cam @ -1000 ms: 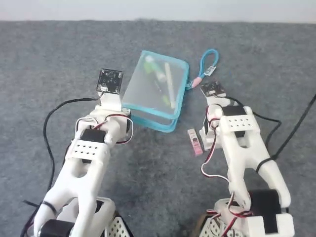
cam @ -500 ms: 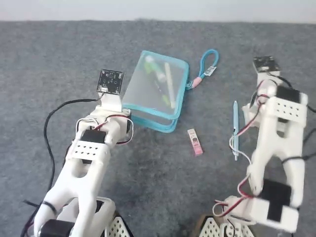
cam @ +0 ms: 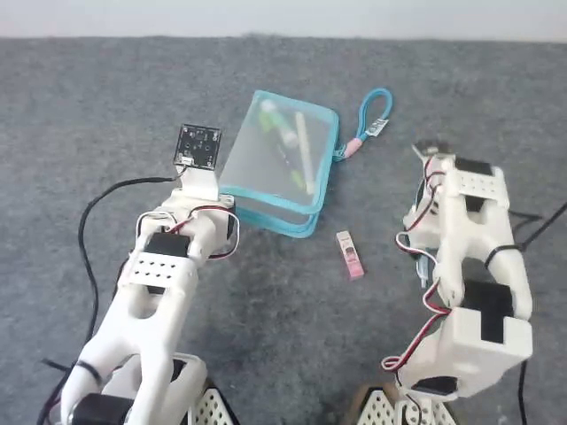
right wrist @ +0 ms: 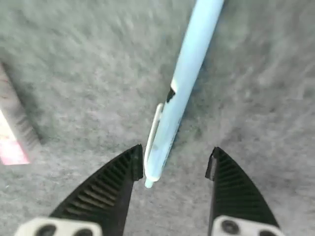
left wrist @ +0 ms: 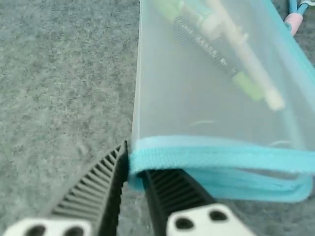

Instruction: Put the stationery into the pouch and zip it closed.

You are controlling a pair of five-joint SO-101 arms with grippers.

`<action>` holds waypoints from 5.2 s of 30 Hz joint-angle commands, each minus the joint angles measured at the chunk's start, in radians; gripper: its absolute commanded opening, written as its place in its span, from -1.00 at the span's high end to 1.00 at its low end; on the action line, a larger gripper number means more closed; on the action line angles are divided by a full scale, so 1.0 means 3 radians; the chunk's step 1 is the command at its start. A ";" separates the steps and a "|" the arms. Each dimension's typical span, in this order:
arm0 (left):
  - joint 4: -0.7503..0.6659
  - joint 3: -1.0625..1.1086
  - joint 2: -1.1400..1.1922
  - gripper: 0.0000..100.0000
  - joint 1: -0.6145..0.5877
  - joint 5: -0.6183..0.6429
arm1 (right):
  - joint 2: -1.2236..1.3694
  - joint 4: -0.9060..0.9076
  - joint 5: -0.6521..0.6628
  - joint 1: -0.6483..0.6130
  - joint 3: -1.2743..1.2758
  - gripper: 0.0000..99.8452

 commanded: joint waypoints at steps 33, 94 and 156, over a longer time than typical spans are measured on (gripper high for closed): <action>-0.0726 0.0386 -0.0041 0.98 0.1008 0.0143 | -0.2509 0.1071 0.0220 -0.0775 0.0425 0.99; -0.0721 0.0381 -0.0072 0.98 0.1002 0.0128 | -0.2023 0.0959 0.0251 -0.1424 0.0552 0.99; -0.0716 0.0401 -0.0072 0.98 0.1002 -0.0010 | 0.0821 0.1568 -0.0706 -0.2125 -0.2926 0.82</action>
